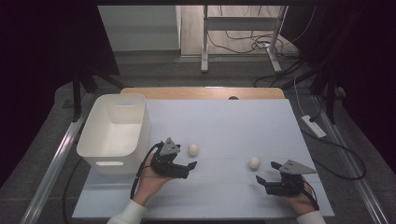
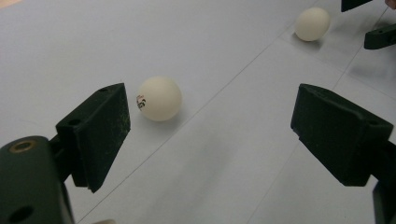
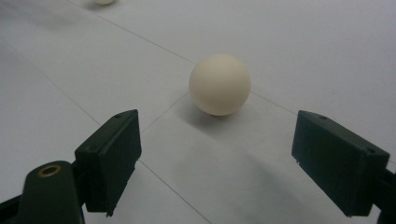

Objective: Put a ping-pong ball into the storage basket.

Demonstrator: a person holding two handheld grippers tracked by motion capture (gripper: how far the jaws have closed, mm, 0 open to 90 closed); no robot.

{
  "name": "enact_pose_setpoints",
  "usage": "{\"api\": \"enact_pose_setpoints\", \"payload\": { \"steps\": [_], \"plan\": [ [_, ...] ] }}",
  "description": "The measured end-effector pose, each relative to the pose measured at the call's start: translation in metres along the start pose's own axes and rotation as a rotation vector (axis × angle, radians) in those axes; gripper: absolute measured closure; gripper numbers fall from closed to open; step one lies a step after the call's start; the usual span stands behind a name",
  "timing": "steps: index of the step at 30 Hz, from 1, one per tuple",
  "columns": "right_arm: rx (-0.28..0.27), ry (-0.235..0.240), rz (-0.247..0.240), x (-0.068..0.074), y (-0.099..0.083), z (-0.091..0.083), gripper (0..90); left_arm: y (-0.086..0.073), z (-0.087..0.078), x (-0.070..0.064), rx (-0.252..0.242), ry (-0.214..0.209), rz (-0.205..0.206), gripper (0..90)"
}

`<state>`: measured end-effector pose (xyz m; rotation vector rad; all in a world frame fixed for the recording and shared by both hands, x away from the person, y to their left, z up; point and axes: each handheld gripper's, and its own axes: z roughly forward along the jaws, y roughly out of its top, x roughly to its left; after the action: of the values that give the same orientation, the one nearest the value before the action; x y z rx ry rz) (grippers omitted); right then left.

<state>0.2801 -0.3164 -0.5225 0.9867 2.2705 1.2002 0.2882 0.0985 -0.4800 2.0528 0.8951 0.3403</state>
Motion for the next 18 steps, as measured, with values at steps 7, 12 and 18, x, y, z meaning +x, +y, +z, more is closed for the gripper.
{"api": "enact_pose_setpoints", "payload": {
  "steps": [7, 12, 18],
  "plan": [
    [-0.005, 0.003, -0.001, 0.0004, 0.0006, -0.0006, 15.9, 0.0014, 0.0023, 0.0035, 0.015, 0.01, -0.009, 12.8],
    [-0.006, 0.002, -0.001, 0.0006, 0.0011, -0.001, 15.9, 0.0017, 0.0045, 0.0058, 0.022, 0.013, -0.015, 12.8],
    [-0.014, 0.003, 0.002, 0.0003, 0.0015, -0.0012, 15.9, 0.0051, 0.0087, 0.0072, 0.032, 0.013, -0.012, 12.8]
  ]
}}
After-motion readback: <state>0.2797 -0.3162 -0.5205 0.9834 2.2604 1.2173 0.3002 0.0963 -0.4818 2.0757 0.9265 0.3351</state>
